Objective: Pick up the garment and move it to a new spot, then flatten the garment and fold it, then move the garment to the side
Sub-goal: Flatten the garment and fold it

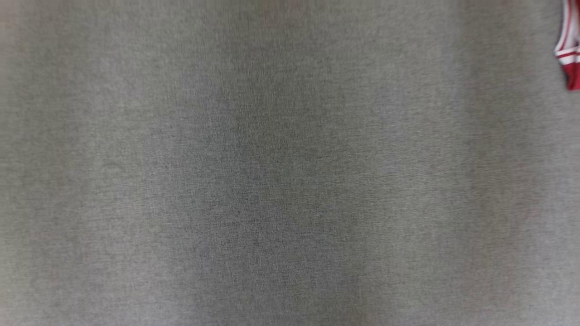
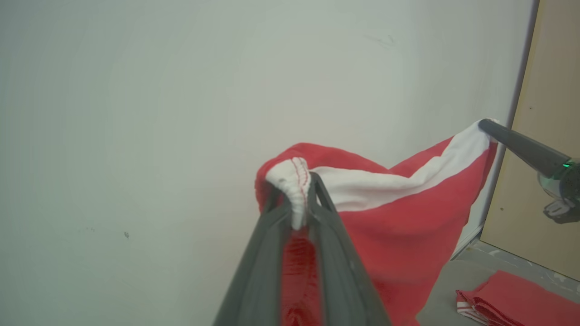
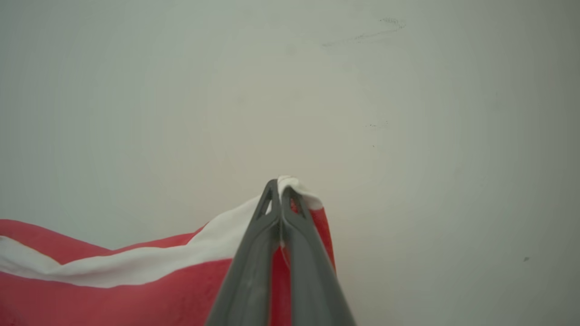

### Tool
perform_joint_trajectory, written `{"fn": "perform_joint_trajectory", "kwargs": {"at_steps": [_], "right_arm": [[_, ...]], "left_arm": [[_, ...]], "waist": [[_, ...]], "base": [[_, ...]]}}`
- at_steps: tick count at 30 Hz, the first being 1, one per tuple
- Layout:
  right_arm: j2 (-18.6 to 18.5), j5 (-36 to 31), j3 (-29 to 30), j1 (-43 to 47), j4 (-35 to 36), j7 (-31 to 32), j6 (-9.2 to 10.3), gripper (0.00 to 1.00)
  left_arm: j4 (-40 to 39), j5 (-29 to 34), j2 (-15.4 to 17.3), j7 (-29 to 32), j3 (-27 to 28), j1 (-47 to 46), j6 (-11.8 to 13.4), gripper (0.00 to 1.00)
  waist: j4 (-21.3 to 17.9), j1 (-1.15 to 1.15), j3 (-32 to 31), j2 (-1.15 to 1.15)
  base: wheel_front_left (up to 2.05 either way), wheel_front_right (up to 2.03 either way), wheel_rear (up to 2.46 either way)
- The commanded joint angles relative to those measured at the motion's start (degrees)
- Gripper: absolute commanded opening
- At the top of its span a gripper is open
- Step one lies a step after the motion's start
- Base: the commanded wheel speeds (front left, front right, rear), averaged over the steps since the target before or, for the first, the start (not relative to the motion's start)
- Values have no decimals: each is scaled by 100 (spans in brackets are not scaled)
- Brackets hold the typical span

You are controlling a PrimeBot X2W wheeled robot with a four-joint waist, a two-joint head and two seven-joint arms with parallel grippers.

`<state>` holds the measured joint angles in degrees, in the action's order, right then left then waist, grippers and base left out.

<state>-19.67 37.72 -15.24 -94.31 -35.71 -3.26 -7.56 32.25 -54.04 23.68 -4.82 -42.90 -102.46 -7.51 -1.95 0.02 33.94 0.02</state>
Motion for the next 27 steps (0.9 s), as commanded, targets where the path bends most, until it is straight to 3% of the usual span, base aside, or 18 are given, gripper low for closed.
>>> {"fn": "perform_joint_trajectory", "kwargs": {"at_steps": [1, 8, 15, 21, 27], "right_arm": [[-19, -64, -30, -197, -159, -14, 18, 0], [135, -154, -274, -966, -950, -192, 18, 0], [228, 12, -639, -1216, -1307, -415, 18, 0], [168, 238, -938, -983, -1344, -610, 18, 0], [-138, 656, -1509, 44, -744, -898, 18, 0]], "left_arm": [[108, -131, -28, -46, -71, -199, 11, 0], [701, -527, -85, -199, -453, -863, 10, 0], [977, -763, -121, -507, -945, -1037, 10, 0], [966, -942, 11, -744, -1290, -825, 10, 0], [292, -1134, 271, -1026, -1386, 135, 10, 0]], "waist": [[48, -2, 239, -2], [-44, -2, 368, -2], [-71, -2, 493, -2], [-97, -2, 459, -2], [-47, -2, 32, -2]], "base": [[0, 0, 0], [0, 0, 0], [0, 0, 0], [0, 0, 0], [0, 0, 0]]}}
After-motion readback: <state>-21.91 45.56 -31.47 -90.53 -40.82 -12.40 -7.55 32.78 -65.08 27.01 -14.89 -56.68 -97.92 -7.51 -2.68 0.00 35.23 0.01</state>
